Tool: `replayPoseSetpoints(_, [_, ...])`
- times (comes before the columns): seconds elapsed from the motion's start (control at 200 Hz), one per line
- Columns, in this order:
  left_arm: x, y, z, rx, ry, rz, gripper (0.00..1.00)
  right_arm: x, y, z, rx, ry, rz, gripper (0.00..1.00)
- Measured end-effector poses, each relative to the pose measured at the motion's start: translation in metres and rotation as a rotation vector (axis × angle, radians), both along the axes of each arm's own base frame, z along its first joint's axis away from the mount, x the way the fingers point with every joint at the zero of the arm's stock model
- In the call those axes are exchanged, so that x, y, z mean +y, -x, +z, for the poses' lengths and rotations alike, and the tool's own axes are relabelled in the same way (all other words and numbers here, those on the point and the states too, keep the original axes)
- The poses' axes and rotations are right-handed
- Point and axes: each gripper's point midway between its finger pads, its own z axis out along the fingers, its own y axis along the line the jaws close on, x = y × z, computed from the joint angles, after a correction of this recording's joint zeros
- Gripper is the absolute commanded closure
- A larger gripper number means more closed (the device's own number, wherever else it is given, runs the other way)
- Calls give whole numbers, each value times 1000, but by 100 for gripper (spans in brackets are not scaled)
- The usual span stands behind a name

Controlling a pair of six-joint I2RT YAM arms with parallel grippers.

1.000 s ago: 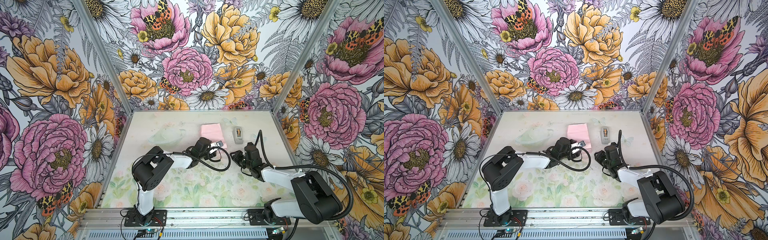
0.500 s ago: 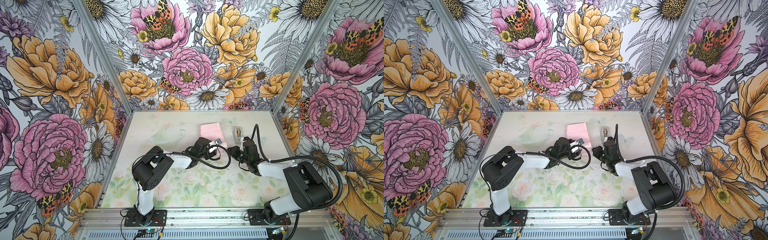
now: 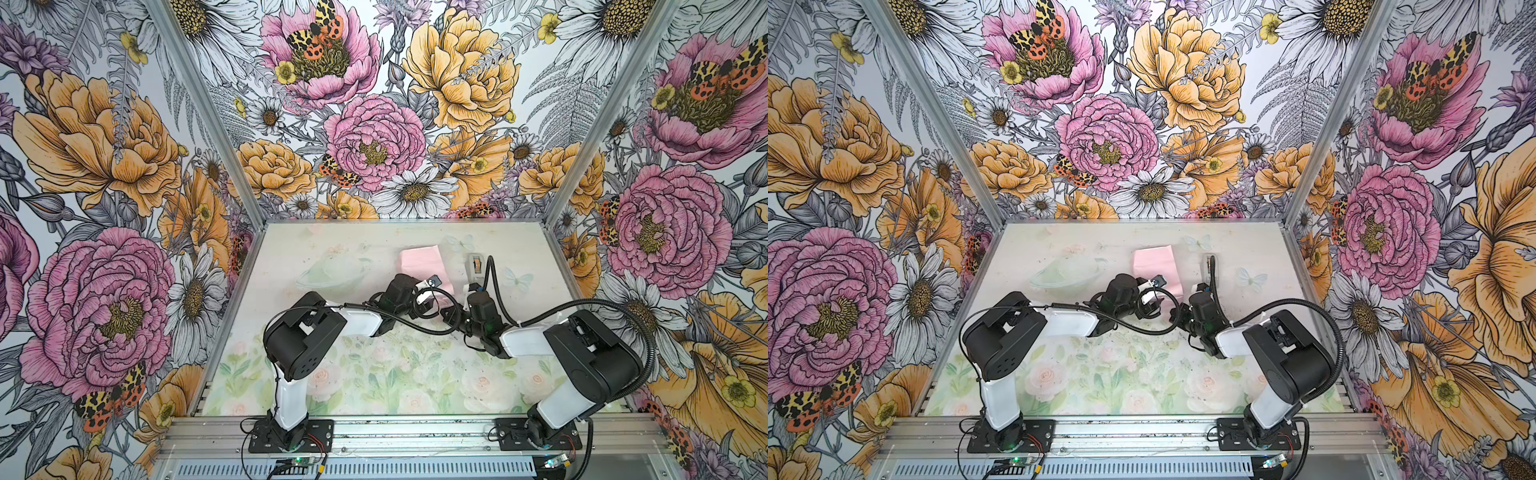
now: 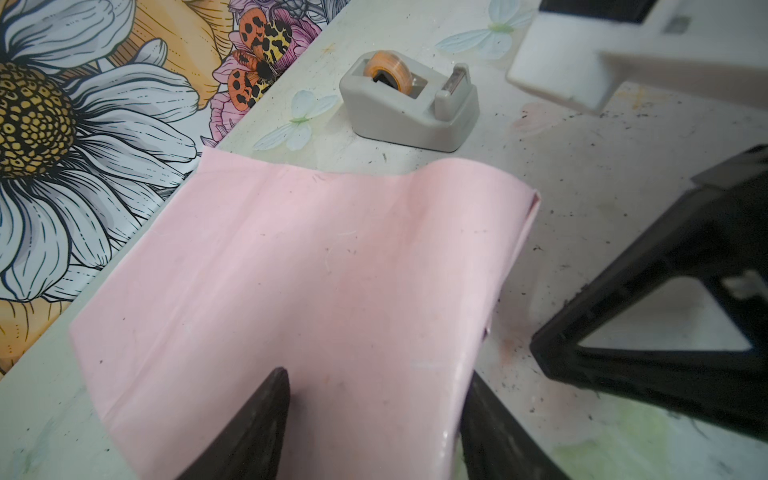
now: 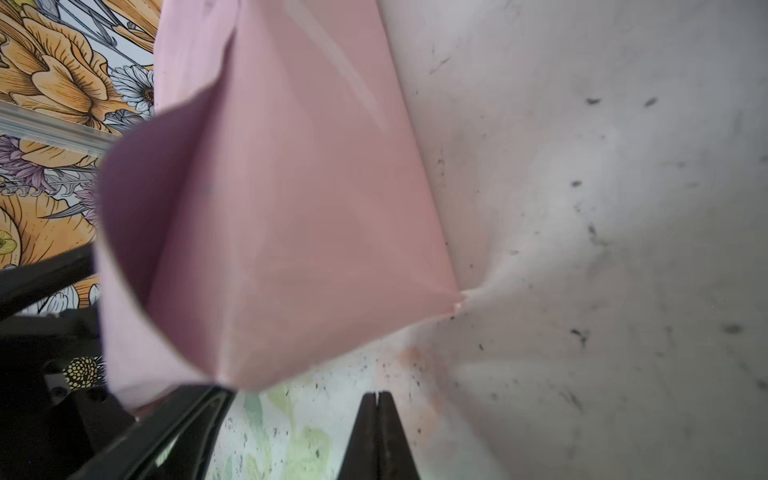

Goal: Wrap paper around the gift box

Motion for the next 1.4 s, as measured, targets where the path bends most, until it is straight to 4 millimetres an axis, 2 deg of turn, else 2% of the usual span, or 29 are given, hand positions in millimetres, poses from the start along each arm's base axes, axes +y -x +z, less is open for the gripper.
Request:
replayPoseSetpoints(0.215, [0,0,0,3,9,-8,36,9,-19,15,-60,-28,-2,100])
replayPoseSetpoints(0.31, [0,-1,1,6,16,-9,33,10,-21,14,-58,-29,-3,100])
replayPoseSetpoints(0.44, [-1,1,0,15,24,-17,22,11,-23,13,-56,-29,-4,100])
replayPoseSetpoints(0.69, [1,7,2,25,17,-35,9,11,-24,14,-60,-31,-4,100])
replayPoseSetpoints(0.735, [2,8,3,26,9,-40,1,12,-24,14,-61,-32,-3,100])
replayPoseSetpoints(0.881, [12,17,5,40,-9,-43,1,12,-26,17,-66,-35,-4,100])
replayPoseSetpoints(1.086, [33,26,20,-7,-1,-67,1,13,-27,18,-68,-36,-3,100])
replayPoseSetpoints(1.286, [45,32,8,-51,-29,-90,1,14,-28,20,-73,-38,-3,100])
replayPoseSetpoints(1.401, [44,30,10,-96,-24,-102,1,14,-29,20,-74,-38,-3,100])
